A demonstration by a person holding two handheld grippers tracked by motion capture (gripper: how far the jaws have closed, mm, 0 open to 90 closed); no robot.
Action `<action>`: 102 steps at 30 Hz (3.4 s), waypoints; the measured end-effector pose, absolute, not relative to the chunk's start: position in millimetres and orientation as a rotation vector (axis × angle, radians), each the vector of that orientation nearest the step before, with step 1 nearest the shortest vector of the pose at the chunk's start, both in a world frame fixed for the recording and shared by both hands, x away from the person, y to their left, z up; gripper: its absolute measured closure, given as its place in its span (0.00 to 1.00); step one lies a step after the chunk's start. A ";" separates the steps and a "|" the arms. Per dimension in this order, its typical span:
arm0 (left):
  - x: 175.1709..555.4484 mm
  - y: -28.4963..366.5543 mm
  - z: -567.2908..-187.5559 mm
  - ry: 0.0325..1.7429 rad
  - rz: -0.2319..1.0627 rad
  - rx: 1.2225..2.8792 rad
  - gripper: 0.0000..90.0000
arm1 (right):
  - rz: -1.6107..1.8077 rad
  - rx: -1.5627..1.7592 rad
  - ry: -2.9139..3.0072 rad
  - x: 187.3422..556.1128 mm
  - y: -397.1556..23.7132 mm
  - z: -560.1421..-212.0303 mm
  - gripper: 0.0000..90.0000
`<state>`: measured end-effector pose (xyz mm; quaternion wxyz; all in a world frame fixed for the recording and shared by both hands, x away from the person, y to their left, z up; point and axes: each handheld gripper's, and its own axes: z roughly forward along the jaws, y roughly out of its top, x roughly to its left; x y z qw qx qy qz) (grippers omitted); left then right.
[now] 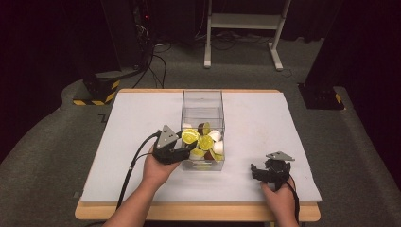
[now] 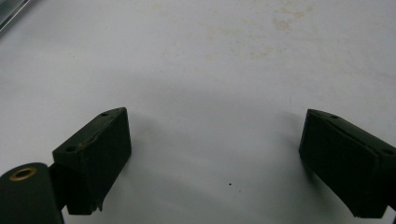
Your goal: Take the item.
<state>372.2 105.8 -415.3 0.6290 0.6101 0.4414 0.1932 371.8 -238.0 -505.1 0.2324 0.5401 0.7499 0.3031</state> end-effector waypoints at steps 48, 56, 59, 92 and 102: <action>386.2 197.3 -433.1 1.173 0.581 1.318 0.45 | 0.832 1.484 2.061 371.9 -238.1 -505.1 0.10; 395.0 208.2 -441.5 1.212 0.602 1.316 0.45 | 0.832 1.484 2.061 371.8 -238.0 -505.1 0.10; 399.1 209.8 -444.2 1.223 0.607 1.313 0.45 | 0.832 1.484 2.061 371.8 -238.0 -505.1 0.10; 458.6 220.4 -500.2 1.430 0.555 1.342 0.45 | 0.833 1.483 2.061 371.8 -238.0 -505.1 0.10; 460.2 217.1 -506.2 1.438 0.550 1.382 0.45 | 0.833 1.481 2.061 371.9 -238.1 -505.1 0.10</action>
